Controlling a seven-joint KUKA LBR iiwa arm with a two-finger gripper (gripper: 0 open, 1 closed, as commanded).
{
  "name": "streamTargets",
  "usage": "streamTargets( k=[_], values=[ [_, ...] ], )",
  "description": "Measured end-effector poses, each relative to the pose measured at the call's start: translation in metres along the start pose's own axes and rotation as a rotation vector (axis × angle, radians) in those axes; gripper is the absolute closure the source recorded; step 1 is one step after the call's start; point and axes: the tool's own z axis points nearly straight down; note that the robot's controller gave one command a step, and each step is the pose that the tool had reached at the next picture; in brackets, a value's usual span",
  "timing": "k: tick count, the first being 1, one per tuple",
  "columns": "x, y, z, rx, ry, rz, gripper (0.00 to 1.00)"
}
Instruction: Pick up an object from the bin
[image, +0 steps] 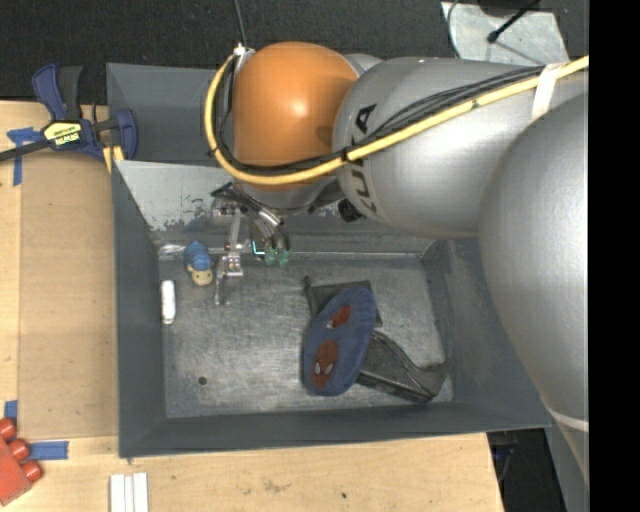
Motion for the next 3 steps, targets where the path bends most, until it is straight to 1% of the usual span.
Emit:
streamTargets(
  k=[1,2,3],
  values=[
    [-0.017,-0.011,0.110,-0.002,-0.012,0.037,0.00],
    [0.013,0.032,0.127,-0.004,-0.013,0.073,0.00],
    [0.010,0.030,0.124,-0.006,-0.019,0.077,1.00]
  ],
)
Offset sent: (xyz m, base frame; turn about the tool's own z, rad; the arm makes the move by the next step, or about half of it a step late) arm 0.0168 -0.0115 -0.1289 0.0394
